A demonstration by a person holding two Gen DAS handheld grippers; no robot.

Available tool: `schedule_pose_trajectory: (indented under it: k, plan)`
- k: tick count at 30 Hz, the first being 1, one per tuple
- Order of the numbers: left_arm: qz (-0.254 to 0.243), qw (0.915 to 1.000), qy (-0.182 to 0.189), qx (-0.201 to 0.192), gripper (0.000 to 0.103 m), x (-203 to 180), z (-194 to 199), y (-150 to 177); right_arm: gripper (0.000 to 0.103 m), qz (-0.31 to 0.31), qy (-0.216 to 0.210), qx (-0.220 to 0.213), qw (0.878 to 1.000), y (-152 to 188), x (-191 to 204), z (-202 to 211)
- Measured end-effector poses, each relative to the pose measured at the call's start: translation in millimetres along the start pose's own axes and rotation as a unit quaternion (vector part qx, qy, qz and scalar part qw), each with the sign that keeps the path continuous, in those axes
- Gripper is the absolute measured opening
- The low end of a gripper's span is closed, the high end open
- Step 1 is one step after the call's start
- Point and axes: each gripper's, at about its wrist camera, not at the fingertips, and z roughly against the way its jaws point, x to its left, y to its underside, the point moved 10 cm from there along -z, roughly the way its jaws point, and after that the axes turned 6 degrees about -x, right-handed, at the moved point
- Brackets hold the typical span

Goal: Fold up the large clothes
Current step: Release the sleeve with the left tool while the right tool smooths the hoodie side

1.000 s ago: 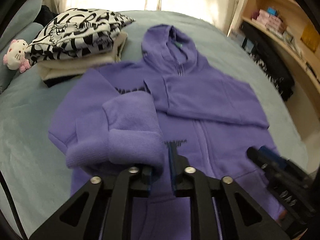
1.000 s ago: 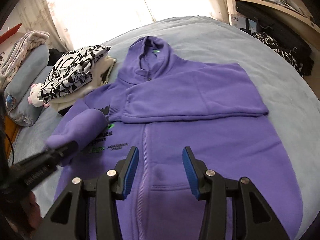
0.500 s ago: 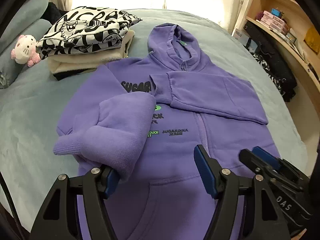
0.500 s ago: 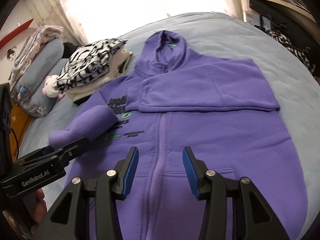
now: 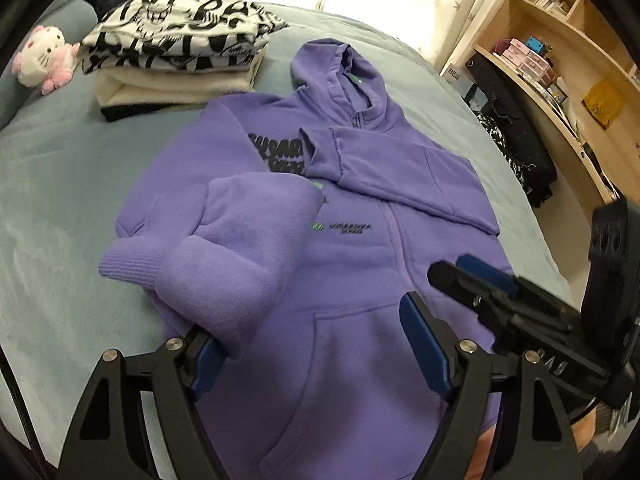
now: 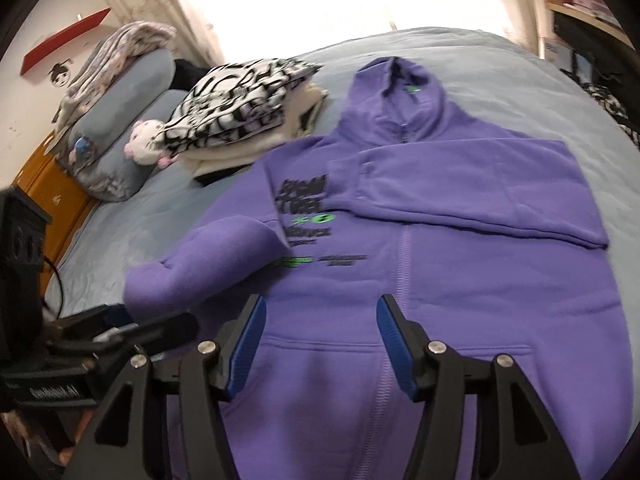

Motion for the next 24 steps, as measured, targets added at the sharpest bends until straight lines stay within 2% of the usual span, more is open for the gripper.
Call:
schedule_pose_trajectory:
  k: [3, 7, 12, 16, 21, 22, 23, 24]
  plan:
    - [0.004, 0.9994, 0.030, 0.013, 0.087, 6.0, -11.2, 12.7, 0.058, 0.005, -0.014, 0.008, 1.000, 0.2, 13.0, -7.8]
    - [0.036, 0.9954, 0.075, 0.047, 0.088, 10.9, -34.6, 35.3, 0.058, 0.008, -0.023, 0.021, 0.999, 1.6, 21.1, -16.9]
    - [0.021, 0.9943, 0.099, 0.033, 0.088, 12.1, -31.3, 42.2, 0.059, 0.009, -0.057, 0.058, 0.997, 6.9, 30.4, -33.7]
    - [0.000, 0.9953, 0.095, 0.019, 0.088, 16.8, -23.6, 45.2, 0.059, -0.002, -0.103, 0.107, 0.989, 13.5, 50.0, -63.7]
    - [-0.041, 0.9969, 0.065, 0.016, 0.088, 15.0, -24.8, 50.1, 0.057, -0.018, -0.145, 0.168, 0.975, 26.6, 79.9, -109.8]
    - [-0.046, 0.9970, 0.061, 0.016, 0.088, 14.4, -24.5, 49.3, 0.049, -0.008, -0.138, 0.171, 0.975, 27.7, 82.2, -115.2]
    - [-0.051, 0.9970, 0.056, 0.015, 0.088, 13.5, -24.5, 48.7, 0.019, 0.011, -0.124, 0.163, 0.979, 25.4, 83.8, -119.0]
    - [-0.058, 0.9969, 0.053, 0.011, 0.088, 12.0, -24.3, 46.7, 0.012, 0.034, -0.116, 0.152, 0.981, 20.0, 86.7, -119.8]
